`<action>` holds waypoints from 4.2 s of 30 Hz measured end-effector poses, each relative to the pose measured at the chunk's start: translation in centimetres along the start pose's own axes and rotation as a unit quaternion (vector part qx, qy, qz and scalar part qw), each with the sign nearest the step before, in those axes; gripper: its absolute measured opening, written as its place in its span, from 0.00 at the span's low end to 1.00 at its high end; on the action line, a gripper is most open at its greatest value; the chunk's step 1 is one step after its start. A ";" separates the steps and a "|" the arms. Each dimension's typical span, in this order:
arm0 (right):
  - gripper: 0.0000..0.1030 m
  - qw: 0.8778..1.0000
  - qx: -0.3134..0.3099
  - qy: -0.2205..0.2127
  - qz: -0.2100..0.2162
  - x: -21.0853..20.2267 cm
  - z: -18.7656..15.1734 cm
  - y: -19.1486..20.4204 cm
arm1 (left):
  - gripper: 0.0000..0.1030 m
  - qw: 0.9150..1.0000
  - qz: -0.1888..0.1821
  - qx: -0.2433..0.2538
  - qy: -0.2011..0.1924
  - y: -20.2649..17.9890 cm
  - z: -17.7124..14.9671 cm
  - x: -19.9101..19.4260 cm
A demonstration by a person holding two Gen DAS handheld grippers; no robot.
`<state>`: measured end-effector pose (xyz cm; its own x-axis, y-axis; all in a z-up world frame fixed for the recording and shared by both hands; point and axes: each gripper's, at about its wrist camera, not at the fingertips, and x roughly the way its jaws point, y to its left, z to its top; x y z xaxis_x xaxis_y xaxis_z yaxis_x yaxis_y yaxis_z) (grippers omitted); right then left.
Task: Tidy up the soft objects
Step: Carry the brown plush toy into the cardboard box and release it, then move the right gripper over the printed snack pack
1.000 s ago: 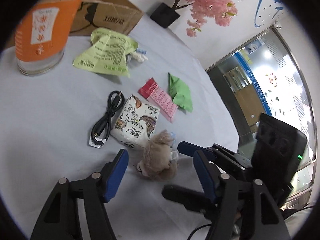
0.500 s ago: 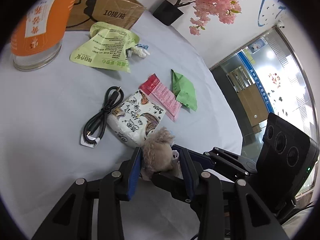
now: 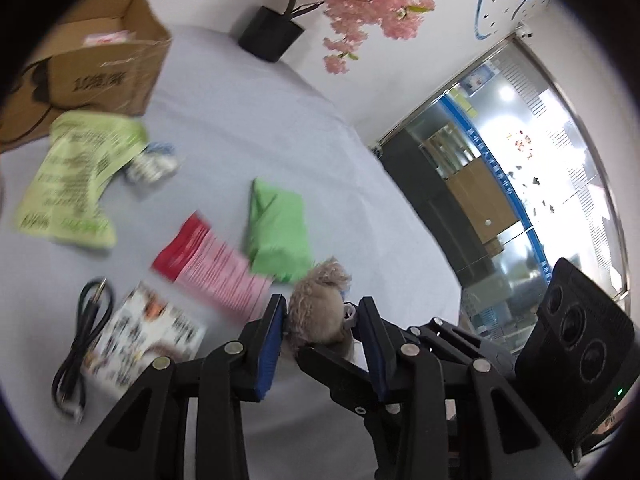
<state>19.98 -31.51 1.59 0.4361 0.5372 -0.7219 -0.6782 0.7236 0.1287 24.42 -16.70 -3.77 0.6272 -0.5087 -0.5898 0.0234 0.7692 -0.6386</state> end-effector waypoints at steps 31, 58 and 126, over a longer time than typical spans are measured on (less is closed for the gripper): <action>0.29 0.966 -0.140 -0.210 0.056 10.3 23.0 1.9 | 0.34 0.966 0.066 -0.065 -0.240 8.6 17.6 -8.5; 0.39 0.986 -0.079 -0.039 0.143 17.3 25.6 4.3 | 0.04 0.947 0.238 -0.007 -0.215 5.7 14.4 -12.6; 0.44 0.995 0.026 0.074 0.062 6.3 0.4 6.4 | 0.69 0.978 0.159 -0.122 -0.054 7.0 -4.3 -9.9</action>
<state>18.60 -23.34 -1.87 0.2563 0.5570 -0.7900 -0.6877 0.6794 0.2559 14.99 -7.95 -4.49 0.6516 -0.2037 -0.7307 -0.3655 0.7598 -0.5377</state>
